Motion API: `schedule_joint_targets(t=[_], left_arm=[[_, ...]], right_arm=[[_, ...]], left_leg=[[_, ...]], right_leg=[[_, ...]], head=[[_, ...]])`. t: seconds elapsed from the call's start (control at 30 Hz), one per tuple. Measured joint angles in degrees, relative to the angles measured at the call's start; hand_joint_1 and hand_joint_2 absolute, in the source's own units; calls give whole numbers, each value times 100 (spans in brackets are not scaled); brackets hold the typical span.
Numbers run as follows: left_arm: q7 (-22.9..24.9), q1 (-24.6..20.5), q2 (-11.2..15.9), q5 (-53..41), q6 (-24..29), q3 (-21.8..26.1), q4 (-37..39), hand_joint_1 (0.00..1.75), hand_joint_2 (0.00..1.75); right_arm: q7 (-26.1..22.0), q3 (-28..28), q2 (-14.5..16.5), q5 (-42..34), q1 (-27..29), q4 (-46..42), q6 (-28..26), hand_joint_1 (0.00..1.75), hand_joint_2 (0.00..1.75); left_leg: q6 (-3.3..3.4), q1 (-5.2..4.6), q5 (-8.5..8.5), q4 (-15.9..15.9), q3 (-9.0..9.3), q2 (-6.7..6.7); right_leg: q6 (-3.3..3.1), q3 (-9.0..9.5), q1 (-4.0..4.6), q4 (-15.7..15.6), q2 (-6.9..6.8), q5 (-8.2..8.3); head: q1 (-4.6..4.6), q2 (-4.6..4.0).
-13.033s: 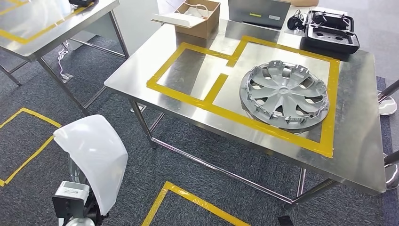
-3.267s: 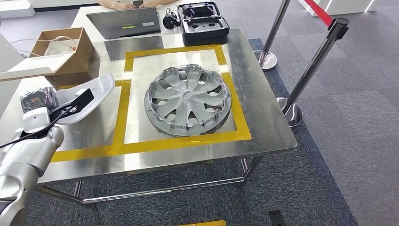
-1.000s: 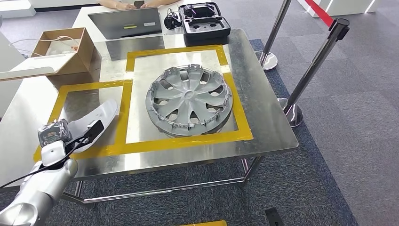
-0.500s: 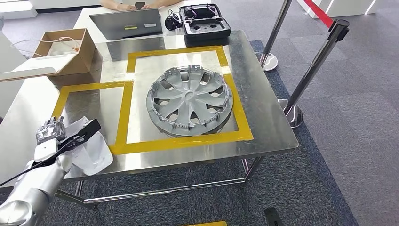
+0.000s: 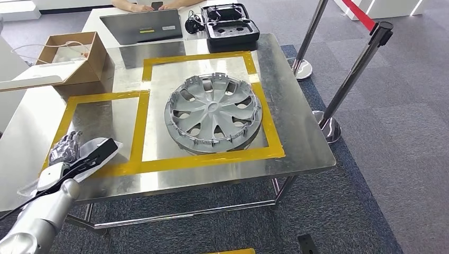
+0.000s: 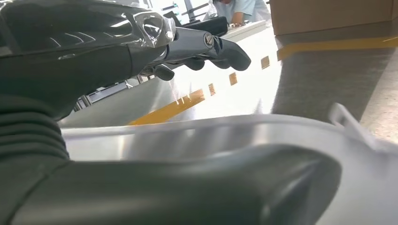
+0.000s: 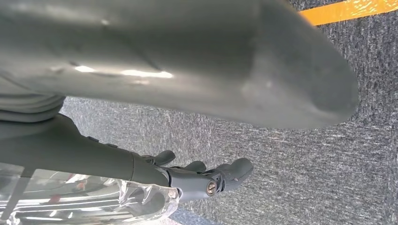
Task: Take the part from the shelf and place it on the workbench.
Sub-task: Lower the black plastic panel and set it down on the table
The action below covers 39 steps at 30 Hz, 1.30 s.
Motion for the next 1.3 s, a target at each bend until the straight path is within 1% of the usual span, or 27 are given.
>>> schedule_joint_targets(t=[0.3,0.67,0.87,1.03,1.07,1.13,1.17,1.2,1.23,1.3], left_arm=[[-14,61,14,5,34,47,-36,0,0],[-110,109,161,-17,155,131,-142,0,0],[-210,132,301,34,271,144,-197,0,0],[-267,135,322,70,309,157,-213,0,0],[-507,137,323,245,354,205,-271,0,0],[-1415,162,275,1028,255,387,-534,0,0],[-1968,222,230,1608,81,501,-775,0,0],[-2355,353,182,2197,-218,582,-1116,0,0],[-2578,536,136,2779,-556,628,-1587,0,0],[-2716,935,50,3747,-1162,644,-2602,0,0]], right_arm=[[1,1,3,18,-2,0,1,0,0],[32,11,51,26,-18,0,1,0,0],[63,15,80,50,11,0,2,0,0],[78,18,85,50,10,0,2,0,0],[82,19,89,31,10,0,2,0,0],[62,18,93,-35,16,0,1,0,0],[39,16,94,-76,21,0,-1,0,0],[19,15,94,-100,29,0,-2,0,0],[9,15,94,-115,44,0,-3,0,0],[4,10,91,-132,83,0,-4,0,0]], left_leg=[[1,0,0,0,0,1],[1,0,0,0,-1,2],[1,0,0,0,-1,2],[1,0,0,0,-1,2],[1,-1,0,0,-1,2],[1,-2,0,1,-1,2],[1,-4,0,1,0,4],[0,-5,-2,1,2,10],[0,-6,-5,1,3,17],[1,-8,-12,1,4,27]], right_leg=[[0,1,-1,0,1,0],[0,-1,0,0,1,0],[0,-2,0,0,1,0],[0,-3,0,0,1,0],[0,-4,0,0,1,0],[0,-4,-2,0,1,0],[0,-4,-3,0,3,0],[1,-4,-5,0,8,0],[1,-4,-6,0,14,0],[2,-6,-7,0,23,-1]], head=[[1,0],[1,0],[0,0],[0,0],[0,0],[1,0],[1,0],[1,0],[0,0],[1,0]])
